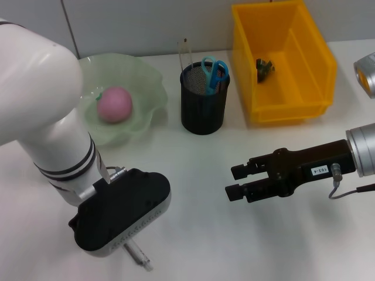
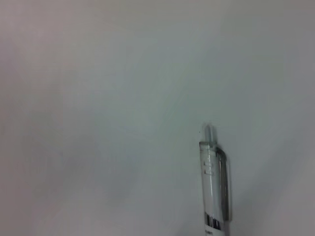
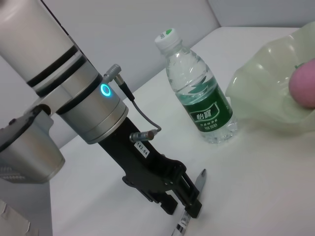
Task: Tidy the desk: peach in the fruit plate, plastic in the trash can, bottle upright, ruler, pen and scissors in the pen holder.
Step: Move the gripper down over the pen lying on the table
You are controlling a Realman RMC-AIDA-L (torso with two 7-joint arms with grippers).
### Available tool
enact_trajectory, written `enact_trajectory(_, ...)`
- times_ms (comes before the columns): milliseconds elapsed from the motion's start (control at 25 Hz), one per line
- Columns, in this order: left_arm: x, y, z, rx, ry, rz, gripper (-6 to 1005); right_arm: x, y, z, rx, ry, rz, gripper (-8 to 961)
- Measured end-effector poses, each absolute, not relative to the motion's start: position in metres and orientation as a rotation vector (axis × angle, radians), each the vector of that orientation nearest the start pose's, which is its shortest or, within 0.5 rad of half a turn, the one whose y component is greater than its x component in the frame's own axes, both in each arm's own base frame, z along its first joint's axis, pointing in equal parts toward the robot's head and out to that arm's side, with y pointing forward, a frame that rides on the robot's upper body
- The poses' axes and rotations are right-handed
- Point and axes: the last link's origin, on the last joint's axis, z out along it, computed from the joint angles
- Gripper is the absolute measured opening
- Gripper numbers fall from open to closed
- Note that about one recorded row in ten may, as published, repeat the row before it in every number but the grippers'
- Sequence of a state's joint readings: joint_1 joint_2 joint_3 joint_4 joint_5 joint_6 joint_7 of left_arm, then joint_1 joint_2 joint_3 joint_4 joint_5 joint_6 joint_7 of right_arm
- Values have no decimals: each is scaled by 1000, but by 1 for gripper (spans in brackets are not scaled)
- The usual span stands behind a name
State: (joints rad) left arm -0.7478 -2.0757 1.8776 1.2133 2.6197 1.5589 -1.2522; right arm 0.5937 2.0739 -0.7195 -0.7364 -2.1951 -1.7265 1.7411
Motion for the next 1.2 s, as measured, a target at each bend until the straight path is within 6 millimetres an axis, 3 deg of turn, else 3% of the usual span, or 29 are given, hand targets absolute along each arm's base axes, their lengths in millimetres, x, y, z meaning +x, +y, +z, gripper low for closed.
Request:
enact_trajectory(400,-157,321,-79,-2825,1619,1156,481,244,321,0,-2950,987,522,702)
enact_trajectory(640,-158,322,-80,-2825,1619,1168,383,244,321,1,-2952,983,520,702)
enact_trajectory(1200,-158,324,-81,-2805,1609,1198,341,241,323,1,-2959,970,521,702)
